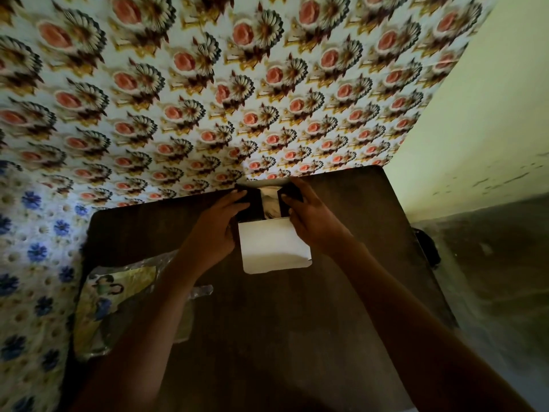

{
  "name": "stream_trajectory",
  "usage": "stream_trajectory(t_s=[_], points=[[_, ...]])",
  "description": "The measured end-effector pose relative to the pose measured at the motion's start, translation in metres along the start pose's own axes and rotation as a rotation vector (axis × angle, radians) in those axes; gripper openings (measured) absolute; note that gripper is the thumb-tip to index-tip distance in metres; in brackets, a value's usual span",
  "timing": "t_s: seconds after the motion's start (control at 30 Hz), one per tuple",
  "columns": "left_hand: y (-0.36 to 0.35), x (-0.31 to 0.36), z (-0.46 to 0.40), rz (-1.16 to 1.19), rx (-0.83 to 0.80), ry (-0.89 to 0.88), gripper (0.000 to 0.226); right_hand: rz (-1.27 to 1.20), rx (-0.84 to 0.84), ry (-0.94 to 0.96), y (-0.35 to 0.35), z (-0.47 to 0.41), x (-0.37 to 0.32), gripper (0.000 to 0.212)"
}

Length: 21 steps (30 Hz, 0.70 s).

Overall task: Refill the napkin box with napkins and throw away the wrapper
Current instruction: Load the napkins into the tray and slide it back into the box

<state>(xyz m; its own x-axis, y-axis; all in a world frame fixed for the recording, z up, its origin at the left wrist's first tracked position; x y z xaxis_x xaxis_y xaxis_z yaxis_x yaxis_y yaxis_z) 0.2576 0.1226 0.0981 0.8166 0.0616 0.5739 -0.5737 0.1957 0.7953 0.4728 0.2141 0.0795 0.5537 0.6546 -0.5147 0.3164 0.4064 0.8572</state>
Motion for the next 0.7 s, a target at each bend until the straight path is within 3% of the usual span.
stream_trajectory(t_s=[0.1, 0.2, 0.37, 0.7], points=[[-0.003, 0.001, 0.012, -0.034, -0.115, -0.017, 0.086, -0.017, -0.08, 0.013, 0.01, 0.001, 0.003, 0.043], [-0.002, 0.002, 0.019, 0.056, -0.167, 0.019, 0.099, -0.134, -0.241, -0.028, 0.024, 0.004, 0.009, 0.06], [0.004, 0.004, 0.02, 0.368, -0.051, 0.026, 0.082, -0.198, -0.406, 0.02, 0.035, 0.008, 0.028, 0.083], [0.014, 0.036, 0.004, 0.532, 0.217, -0.128, 0.067, -0.541, -0.171, -0.033, 0.038, 0.007, 0.008, 0.089]])
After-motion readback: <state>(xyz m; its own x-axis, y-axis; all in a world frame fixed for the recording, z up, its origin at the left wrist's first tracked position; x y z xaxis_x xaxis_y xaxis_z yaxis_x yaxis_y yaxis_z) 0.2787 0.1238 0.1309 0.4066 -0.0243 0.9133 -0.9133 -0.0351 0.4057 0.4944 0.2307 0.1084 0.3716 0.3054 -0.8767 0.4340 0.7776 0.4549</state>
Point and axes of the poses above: each hand's wrist, its own z-axis away from the middle knuckle, its own y-axis out of the back of the hand, x = y × z, the point moved 2 cm from there along -z, towards the middle knuckle, and after that the axes turned 13 degrees about -x, right-handed, at the moved point
